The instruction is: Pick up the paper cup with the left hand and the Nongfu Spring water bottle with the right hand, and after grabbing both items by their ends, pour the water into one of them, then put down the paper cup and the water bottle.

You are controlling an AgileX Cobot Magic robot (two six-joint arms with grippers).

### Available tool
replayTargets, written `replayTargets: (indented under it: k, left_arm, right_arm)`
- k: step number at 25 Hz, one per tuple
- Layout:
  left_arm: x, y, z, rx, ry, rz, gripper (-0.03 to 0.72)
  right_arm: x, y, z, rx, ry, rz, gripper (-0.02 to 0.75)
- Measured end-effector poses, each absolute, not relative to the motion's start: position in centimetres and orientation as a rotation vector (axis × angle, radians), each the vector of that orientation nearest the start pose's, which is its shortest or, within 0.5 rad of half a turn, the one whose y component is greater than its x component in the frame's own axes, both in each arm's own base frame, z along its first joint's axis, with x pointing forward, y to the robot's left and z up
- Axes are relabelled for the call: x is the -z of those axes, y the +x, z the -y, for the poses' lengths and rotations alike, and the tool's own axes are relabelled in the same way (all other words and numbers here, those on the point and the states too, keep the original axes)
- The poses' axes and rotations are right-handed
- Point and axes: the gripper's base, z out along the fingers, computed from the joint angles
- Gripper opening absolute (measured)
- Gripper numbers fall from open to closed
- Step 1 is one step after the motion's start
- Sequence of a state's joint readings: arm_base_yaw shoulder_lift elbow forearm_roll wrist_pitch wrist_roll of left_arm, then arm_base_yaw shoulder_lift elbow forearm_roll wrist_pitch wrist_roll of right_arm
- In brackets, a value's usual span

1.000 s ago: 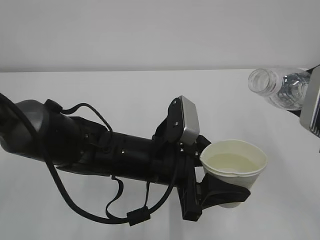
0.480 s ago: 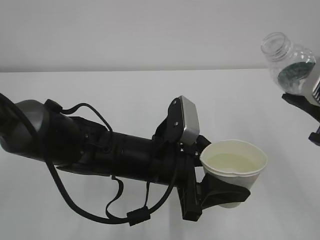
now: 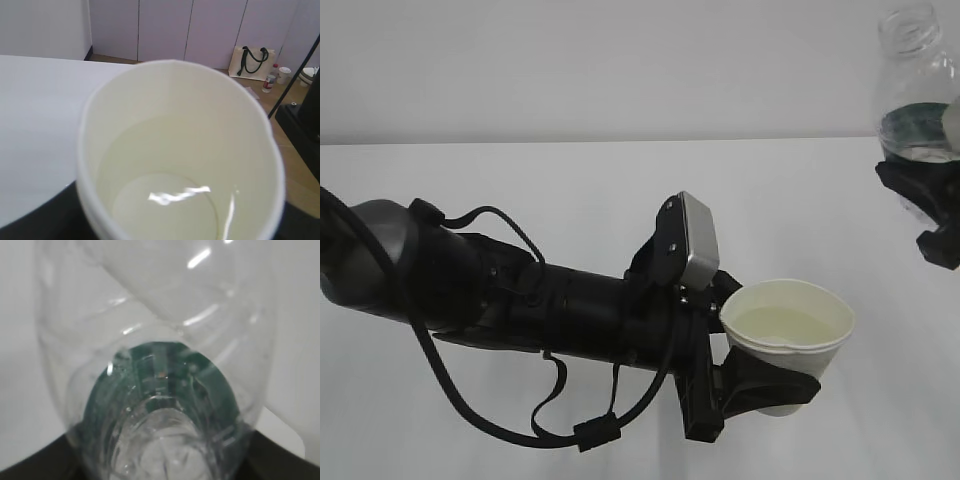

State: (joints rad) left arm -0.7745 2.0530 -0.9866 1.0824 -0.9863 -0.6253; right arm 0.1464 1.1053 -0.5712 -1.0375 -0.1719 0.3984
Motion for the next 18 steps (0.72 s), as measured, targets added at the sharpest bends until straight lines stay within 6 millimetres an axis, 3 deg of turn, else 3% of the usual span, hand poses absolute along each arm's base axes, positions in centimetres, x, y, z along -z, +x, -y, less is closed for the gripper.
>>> replayTargets:
  k: [18]
  left_arm:
    - [-13.74, 22.55, 31.42, 1.185, 1.389, -1.429, 0.47]
  right_arm:
    - [-27.93, 22.53, -4.7, -0.038, -0.501, -1.768, 0.405]
